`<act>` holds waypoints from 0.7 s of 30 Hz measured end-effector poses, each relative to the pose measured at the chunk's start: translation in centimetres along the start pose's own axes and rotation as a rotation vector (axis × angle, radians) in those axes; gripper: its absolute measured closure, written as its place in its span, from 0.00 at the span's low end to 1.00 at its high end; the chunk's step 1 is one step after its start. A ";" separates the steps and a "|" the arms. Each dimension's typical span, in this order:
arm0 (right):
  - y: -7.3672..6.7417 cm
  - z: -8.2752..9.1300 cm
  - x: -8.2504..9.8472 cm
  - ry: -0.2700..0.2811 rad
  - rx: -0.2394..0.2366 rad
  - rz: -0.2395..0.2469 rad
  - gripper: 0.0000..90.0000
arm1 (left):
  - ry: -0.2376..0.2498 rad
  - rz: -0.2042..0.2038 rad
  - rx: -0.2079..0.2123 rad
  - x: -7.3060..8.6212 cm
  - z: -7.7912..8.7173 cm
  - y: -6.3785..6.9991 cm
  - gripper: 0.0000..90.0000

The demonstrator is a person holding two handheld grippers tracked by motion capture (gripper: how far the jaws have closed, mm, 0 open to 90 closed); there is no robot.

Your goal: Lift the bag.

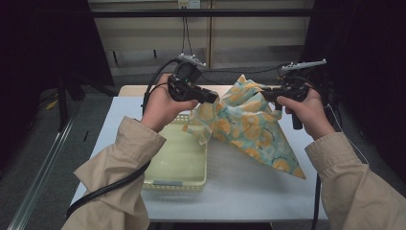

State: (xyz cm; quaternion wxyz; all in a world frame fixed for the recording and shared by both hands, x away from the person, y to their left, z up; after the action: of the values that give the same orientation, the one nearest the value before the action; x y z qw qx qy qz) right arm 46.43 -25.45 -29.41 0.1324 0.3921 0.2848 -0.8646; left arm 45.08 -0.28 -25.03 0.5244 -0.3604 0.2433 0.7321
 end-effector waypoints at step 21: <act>-0.5 1.1 2.5 -0.002 0.000 0.060 0.17 | 0.026 0.089 -0.039 5.6 1.3 -0.5 0.13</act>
State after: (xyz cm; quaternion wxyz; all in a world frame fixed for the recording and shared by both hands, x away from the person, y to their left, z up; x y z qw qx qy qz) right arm 43.90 -25.72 -30.51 0.1586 0.3996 0.2729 -0.8606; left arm 44.12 4.10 -28.61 0.4810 -0.3688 0.2516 0.7545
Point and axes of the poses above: each handheld gripper's, and its own axes: z roughly backward along the jaws, x roughly out of its underside, y roughly to its right, the point moved 5 cm from there along -z, roughly forward along the jaws, and after that the axes turned 12 degrees about -z, right-handed, at the moved point
